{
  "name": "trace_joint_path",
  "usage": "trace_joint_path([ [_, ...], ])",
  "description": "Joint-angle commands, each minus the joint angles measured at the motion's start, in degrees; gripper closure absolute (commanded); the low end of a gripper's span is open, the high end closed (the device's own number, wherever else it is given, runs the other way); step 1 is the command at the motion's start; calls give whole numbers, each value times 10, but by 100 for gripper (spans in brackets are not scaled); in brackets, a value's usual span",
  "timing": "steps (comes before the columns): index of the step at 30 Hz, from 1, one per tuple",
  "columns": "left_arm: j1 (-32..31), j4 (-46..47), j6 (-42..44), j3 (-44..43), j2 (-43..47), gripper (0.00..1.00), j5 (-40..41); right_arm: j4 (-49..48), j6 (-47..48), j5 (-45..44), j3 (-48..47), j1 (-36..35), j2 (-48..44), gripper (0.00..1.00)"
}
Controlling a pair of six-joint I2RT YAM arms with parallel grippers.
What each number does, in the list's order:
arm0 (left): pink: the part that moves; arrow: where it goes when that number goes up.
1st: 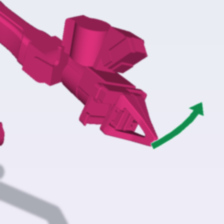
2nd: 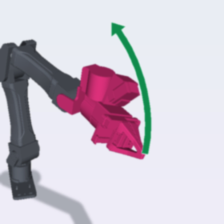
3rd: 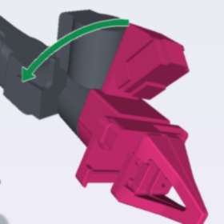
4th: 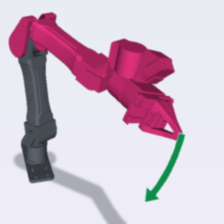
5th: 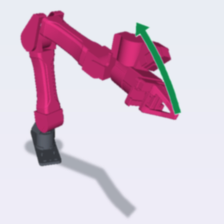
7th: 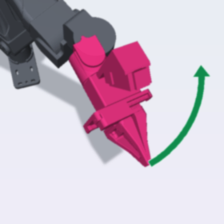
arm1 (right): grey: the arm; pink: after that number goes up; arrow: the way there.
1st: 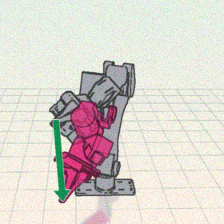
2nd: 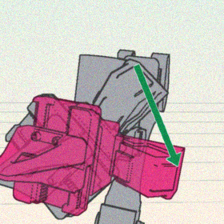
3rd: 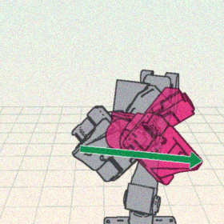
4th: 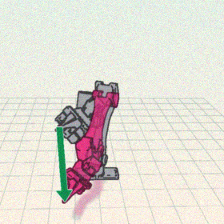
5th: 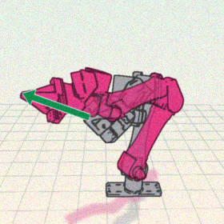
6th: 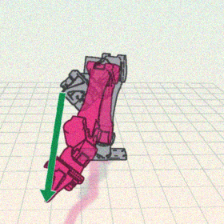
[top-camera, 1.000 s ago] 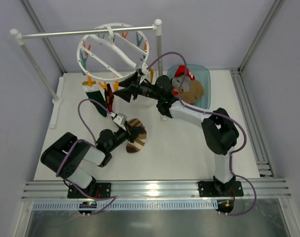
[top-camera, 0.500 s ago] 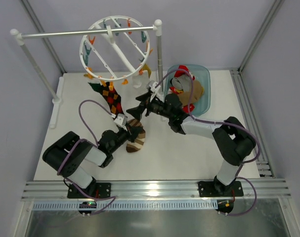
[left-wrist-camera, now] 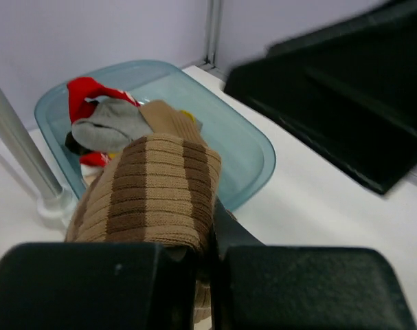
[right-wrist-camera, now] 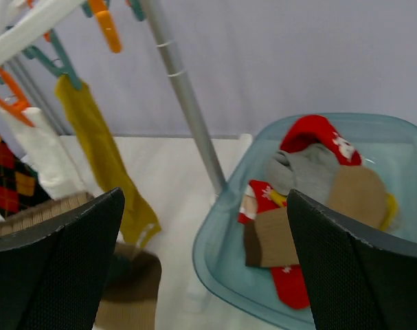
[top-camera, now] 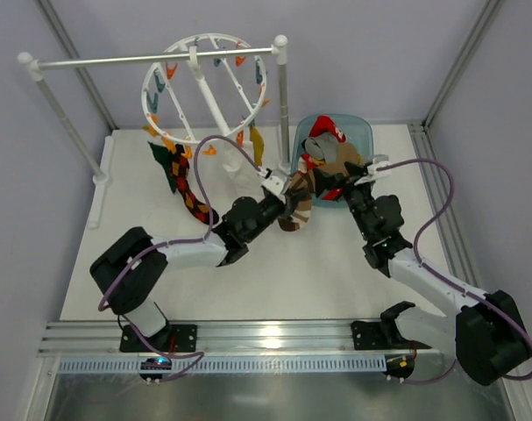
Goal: Remove the socks clipped to the hanger
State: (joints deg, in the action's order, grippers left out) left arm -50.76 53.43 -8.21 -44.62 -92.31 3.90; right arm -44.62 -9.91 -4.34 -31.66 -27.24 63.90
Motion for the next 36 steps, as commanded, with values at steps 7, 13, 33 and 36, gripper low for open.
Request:
trace_joint_path([
  [7,1,-127,108,-290,-161,100,37,-18,-4,-215,122,27,-201,0],
  [13,23,-122,86,-389,-257,100,6,1,8,-252,157,44,-266,0],
  [33,-6,-102,48,-272,-185,0,23,6,-17,-197,147,48,-254,0],
  [36,-39,-91,71,-214,-130,0,64,3,-18,-193,144,48,-247,0],
])
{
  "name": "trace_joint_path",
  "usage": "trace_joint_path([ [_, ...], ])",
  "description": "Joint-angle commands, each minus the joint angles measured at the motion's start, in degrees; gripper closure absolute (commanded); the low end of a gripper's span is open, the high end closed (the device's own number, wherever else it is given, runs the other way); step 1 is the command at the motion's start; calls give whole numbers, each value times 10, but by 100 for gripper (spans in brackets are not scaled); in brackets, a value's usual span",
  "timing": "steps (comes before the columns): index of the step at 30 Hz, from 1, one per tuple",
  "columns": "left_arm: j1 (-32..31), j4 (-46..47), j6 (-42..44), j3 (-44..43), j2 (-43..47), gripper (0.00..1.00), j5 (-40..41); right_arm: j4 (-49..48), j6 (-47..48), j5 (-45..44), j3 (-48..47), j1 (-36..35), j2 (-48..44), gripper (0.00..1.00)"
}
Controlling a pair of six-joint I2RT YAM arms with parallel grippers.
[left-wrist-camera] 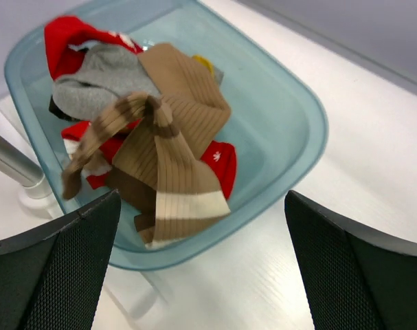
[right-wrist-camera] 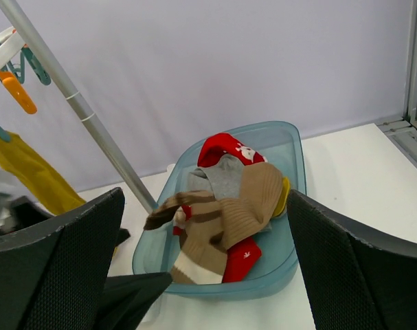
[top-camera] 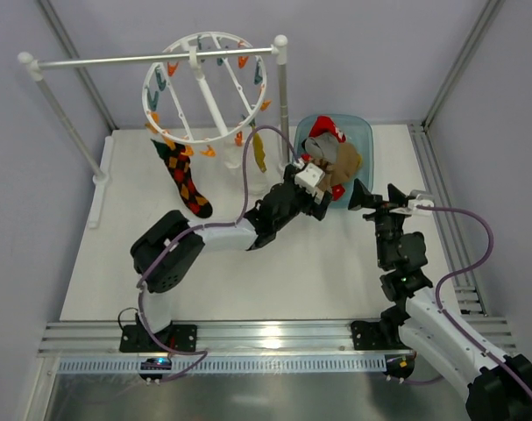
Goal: Remove the socks clipped to the hanger
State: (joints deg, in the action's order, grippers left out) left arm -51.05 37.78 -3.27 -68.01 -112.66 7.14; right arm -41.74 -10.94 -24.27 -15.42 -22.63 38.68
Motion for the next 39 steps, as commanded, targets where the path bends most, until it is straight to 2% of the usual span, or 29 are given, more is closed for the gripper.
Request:
trace_joint_path([
  [1,-44,69,30,49,99,0,65,-26,-7,9,-19,3,7,0],
  [6,-64,122,46,145,147,0,161,-26,-7,17,-21,3,12,0],
  [7,-65,144,46,161,150,0,211,-26,-7,20,-21,3,11,0],
  [11,-65,325,79,243,112,0,349,-19,-7,29,-18,3,4,0],
  [12,-65,398,101,250,91,0,375,-19,-7,29,-17,3,2,0],
  [14,-65,446,162,235,43,0,439,-19,-7,35,-16,2,1,0],
  [17,-64,508,214,209,7,0,474,-19,-4,40,-14,4,-3,0],
  [22,-51,497,200,201,4,0,459,-22,0,41,-10,4,-3,0],
  [25,-26,430,132,203,36,0,397,-26,-1,45,-10,3,2,0],
  [26,-15,357,100,203,47,0,375,-26,-1,46,-10,4,5,0],
  [28,16,305,37,201,67,0,314,-29,0,47,-11,3,6,0],
  [32,41,270,7,200,77,0,275,-29,0,49,-10,3,6,0],
  [35,70,203,-50,189,89,1,239,-31,0,56,-10,3,5,0],
  [39,85,185,-58,185,85,0,241,-31,0,62,-10,3,5,1],
])
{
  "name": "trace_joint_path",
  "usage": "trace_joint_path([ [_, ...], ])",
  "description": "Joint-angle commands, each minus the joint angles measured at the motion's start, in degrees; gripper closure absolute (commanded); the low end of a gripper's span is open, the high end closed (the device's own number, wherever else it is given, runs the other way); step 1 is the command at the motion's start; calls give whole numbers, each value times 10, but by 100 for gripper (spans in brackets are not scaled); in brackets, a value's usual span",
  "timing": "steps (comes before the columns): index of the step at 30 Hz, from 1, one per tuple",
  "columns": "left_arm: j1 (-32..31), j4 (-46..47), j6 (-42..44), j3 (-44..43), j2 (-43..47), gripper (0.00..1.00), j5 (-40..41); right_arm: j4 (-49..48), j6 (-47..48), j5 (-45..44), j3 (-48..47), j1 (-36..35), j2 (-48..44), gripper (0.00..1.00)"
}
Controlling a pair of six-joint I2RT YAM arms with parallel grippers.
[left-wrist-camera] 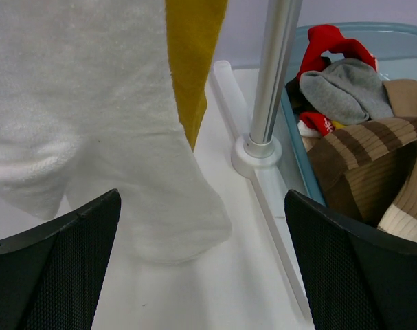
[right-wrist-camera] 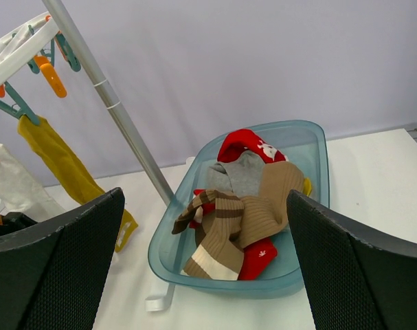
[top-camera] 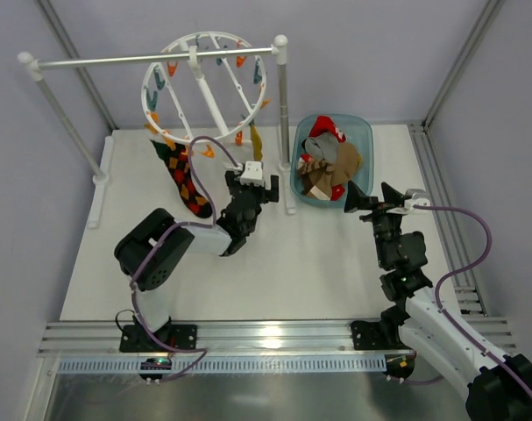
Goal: Remove the socks clipped to the hanger
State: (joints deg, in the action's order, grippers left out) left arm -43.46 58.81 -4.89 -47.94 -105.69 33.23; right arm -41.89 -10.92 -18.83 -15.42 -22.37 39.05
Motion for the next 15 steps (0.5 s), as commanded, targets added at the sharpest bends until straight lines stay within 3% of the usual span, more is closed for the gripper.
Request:
trace_joint_path([
  [1,10,-35,-43,-18,12,0,-15,-31,-1,8,-10,0,2,0],
  [12,34,-33,-43,-60,-43,0,8,-34,0,20,-11,1,6,1],
  [15,39,-13,-43,-58,-57,18,13,-35,0,21,-12,0,10,1],
])
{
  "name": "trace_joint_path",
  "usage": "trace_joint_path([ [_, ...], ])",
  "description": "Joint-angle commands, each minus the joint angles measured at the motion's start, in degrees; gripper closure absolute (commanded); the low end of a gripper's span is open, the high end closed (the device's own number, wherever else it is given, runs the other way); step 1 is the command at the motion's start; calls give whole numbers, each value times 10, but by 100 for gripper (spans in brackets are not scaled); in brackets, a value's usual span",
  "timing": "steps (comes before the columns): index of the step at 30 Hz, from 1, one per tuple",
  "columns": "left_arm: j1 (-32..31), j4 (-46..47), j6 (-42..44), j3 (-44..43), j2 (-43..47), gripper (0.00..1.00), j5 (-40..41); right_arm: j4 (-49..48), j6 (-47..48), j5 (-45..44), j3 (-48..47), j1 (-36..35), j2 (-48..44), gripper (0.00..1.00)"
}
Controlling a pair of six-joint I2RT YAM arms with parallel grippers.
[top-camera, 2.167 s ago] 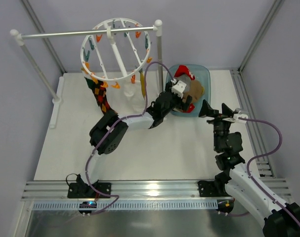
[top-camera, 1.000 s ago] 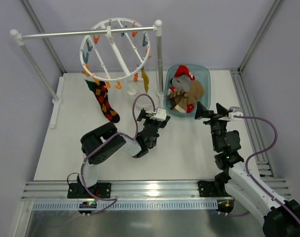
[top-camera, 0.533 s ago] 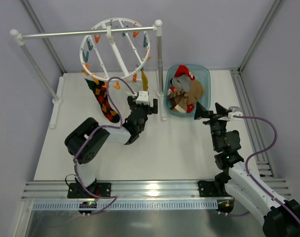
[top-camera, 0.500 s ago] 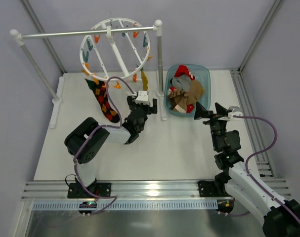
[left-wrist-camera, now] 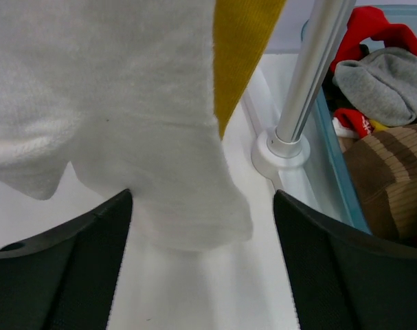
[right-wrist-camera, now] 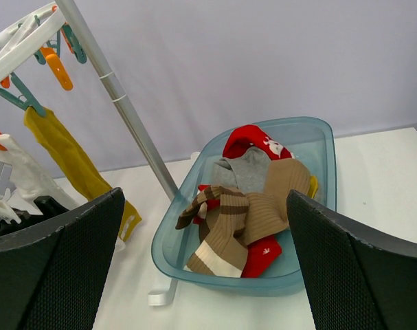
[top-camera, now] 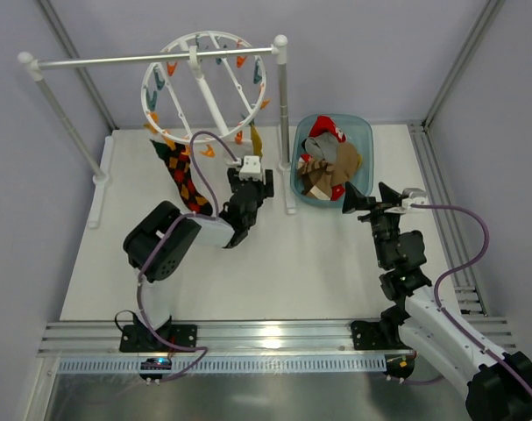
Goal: Remove the socks clipped to the hanger
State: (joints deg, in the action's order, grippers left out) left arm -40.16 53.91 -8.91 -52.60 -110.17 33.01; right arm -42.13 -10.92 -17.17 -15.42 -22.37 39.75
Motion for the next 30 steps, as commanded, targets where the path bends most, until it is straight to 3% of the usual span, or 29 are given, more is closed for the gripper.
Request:
trace_joint_path([
  [1,7,44,-3,-8,-14,26,17,-33,1,2,-12,0,4,0],
  [2,6,52,-7,5,-12,39,17,-33,2,2,-12,0,4,1],
  [6,6,59,-18,29,5,57,7,-33,0,5,-13,1,5,0],
  [10,6,75,-16,50,20,93,-3,-32,0,15,-17,0,13,0],
  [12,5,75,-19,65,30,100,-22,-32,8,44,-22,1,19,0],
  [18,2,103,-35,148,109,100,-79,-27,18,156,-62,0,78,0],
  [22,-5,101,-39,203,161,100,-132,-37,8,277,-107,0,138,1],
  [30,-11,85,-53,249,207,100,-195,-57,11,349,-187,-43,226,0],
])
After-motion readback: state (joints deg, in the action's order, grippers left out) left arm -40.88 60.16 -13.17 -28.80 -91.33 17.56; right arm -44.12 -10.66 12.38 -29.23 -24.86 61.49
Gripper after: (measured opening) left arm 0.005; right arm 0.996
